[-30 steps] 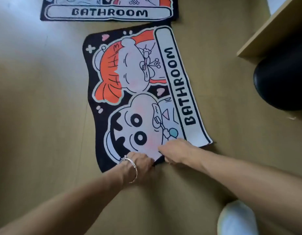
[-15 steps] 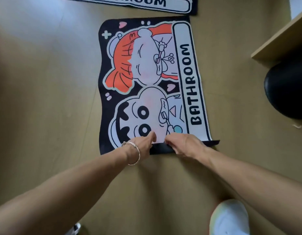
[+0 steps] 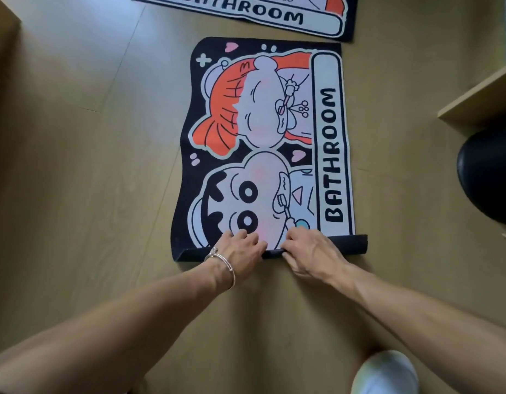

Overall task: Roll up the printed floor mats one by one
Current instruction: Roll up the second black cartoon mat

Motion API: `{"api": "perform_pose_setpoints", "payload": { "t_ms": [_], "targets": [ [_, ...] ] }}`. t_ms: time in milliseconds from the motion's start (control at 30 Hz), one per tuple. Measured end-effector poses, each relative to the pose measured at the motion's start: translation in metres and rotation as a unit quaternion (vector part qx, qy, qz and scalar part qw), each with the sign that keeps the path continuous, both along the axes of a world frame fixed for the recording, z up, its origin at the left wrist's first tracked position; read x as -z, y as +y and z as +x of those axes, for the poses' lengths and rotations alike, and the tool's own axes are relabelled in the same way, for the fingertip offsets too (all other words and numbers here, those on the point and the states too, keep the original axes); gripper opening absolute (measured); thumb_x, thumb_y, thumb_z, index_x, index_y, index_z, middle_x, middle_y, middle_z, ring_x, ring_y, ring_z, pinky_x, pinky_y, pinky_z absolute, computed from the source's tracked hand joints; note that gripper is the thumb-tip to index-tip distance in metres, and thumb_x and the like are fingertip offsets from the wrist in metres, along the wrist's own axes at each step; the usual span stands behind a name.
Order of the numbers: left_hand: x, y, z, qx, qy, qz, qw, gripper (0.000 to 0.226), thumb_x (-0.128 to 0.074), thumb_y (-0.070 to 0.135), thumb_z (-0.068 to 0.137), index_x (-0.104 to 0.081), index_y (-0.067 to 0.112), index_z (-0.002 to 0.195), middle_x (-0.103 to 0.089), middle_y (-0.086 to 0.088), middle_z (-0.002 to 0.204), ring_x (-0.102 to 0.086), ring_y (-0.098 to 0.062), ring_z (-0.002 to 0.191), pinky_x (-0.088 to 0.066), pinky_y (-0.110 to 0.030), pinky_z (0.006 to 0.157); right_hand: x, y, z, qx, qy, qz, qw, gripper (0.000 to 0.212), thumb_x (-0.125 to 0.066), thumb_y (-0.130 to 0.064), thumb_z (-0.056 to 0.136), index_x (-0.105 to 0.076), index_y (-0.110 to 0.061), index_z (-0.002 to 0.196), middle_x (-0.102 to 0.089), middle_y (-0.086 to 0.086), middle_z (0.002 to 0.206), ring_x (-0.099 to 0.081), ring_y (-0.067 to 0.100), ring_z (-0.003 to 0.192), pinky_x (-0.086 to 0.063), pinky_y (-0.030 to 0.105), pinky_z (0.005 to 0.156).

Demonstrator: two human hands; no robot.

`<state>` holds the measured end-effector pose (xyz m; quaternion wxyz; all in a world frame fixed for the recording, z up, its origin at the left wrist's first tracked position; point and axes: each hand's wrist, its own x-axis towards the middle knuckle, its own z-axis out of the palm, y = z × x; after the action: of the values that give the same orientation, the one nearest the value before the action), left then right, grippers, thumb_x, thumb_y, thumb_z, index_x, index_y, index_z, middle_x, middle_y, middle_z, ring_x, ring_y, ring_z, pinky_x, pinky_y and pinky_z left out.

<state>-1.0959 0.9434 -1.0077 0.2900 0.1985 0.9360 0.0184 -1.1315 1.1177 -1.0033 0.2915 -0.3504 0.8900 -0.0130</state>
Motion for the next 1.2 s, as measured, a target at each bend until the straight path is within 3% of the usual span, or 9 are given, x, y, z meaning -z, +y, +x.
{"api": "perform_pose_setpoints", "payload": {
  "t_ms": [133,267,400,467,633,767,900,1067,1200],
  "targets": [
    [-0.004,0.005,-0.004,-0.085,-0.001,0.006,0.996,0.026,-0.032,0.013,0.097,-0.042,0.016,0.120,-0.050,-0.004,0.116,-0.048,-0.024,0.108,-0.036,-0.036,0.084,-0.005,-0.010,0.007,0.083,-0.013,0.018,0.996,0.023,-0.027,-0.026,0.100,-0.045,-0.014,0.103,-0.050,0.005,0.098,-0.042,0.020,0.080,-0.038,0.034,0.083],
    [-0.009,0.005,-0.004,-0.059,0.013,0.011,0.998,0.024,-0.026,0.013,0.098,-0.041,0.013,0.117,-0.051,-0.006,0.111,-0.050,-0.025,0.102,-0.039,-0.037,0.076,-0.007,-0.017,0.006,0.118,-0.046,0.042,0.991,0.004,-0.034,-0.020,0.093,-0.035,-0.016,0.093,-0.044,0.003,0.092,-0.042,0.021,0.081,-0.037,0.034,0.081],
    [-0.008,0.000,-0.004,-0.017,0.006,0.020,1.000,0.022,-0.029,0.025,0.099,-0.041,0.013,0.112,-0.053,-0.006,0.102,-0.054,-0.026,0.092,-0.035,-0.034,0.065,-0.007,-0.020,0.006,0.089,-0.046,0.078,0.992,0.018,-0.047,-0.012,0.086,-0.033,-0.017,0.096,-0.034,0.002,0.094,-0.036,0.018,0.085,-0.034,0.031,0.082],
    [-0.007,-0.003,-0.006,-0.006,0.005,-0.002,1.000,0.023,-0.037,0.034,0.096,-0.041,0.015,0.109,-0.055,-0.004,0.098,-0.057,-0.025,0.087,-0.035,-0.033,0.063,-0.007,-0.025,0.007,0.088,-0.049,0.090,0.991,0.023,-0.053,-0.014,0.085,-0.034,-0.016,0.097,-0.037,0.003,0.093,-0.038,0.019,0.084,-0.035,0.030,0.079],
    [-0.004,-0.003,-0.013,0.034,-0.014,-0.088,0.995,0.015,-0.044,0.012,0.092,-0.045,0.014,0.107,-0.064,-0.002,0.099,-0.065,-0.024,0.086,-0.037,-0.030,0.062,-0.006,-0.036,0.007,0.144,-0.120,0.124,0.974,0.016,-0.055,-0.009,0.088,-0.045,-0.013,0.101,-0.048,0.005,0.090,-0.051,0.023,0.081,-0.042,0.032,0.070],
    [-0.004,-0.002,-0.017,0.038,-0.031,-0.106,0.993,0.021,-0.044,0.012,0.093,-0.060,0.014,0.107,-0.064,-0.005,0.103,-0.063,-0.025,0.089,-0.039,-0.031,0.064,-0.006,-0.040,0.004,0.150,-0.131,0.133,0.971,0.022,-0.051,-0.008,0.087,-0.057,-0.009,0.108,-0.055,0.010,0.094,-0.059,0.029,0.094,-0.045,0.035,0.077],
    [-0.003,-0.002,-0.021,-0.007,-0.078,-0.094,0.992,0.021,-0.050,0.016,0.089,-0.062,0.019,0.106,-0.061,-0.005,0.101,-0.052,-0.022,0.075,-0.041,-0.031,0.063,-0.005,-0.040,0.009,0.133,-0.082,0.116,0.981,0.017,-0.051,-0.009,0.087,-0.046,-0.013,0.102,-0.058,0.008,0.096,-0.054,0.027,0.097,-0.039,0.035,0.083],
    [-0.001,-0.011,-0.023,0.018,-0.046,-0.051,0.997,0.018,-0.050,0.020,0.091,-0.049,0.017,0.109,-0.060,-0.005,0.099,-0.060,-0.028,0.085,-0.035,-0.032,0.061,-0.004,-0.038,0.006,0.178,-0.144,0.137,0.964,0.022,-0.047,-0.006,0.089,-0.055,-0.011,0.110,-0.058,0.010,0.108,-0.059,0.029,0.098,-0.046,0.034,0.078],
    [0.003,-0.018,-0.019,0.065,0.021,-0.062,0.996,0.020,-0.043,0.014,0.094,-0.041,0.016,0.113,-0.059,-0.003,0.102,-0.063,-0.029,0.088,-0.031,-0.033,0.060,-0.001,-0.039,-0.001,0.192,-0.156,0.139,0.959,0.025,-0.046,-0.007,0.087,-0.056,-0.011,0.110,-0.055,0.007,0.096,-0.055,0.025,0.083,-0.045,0.031,0.068]
  ]
}}
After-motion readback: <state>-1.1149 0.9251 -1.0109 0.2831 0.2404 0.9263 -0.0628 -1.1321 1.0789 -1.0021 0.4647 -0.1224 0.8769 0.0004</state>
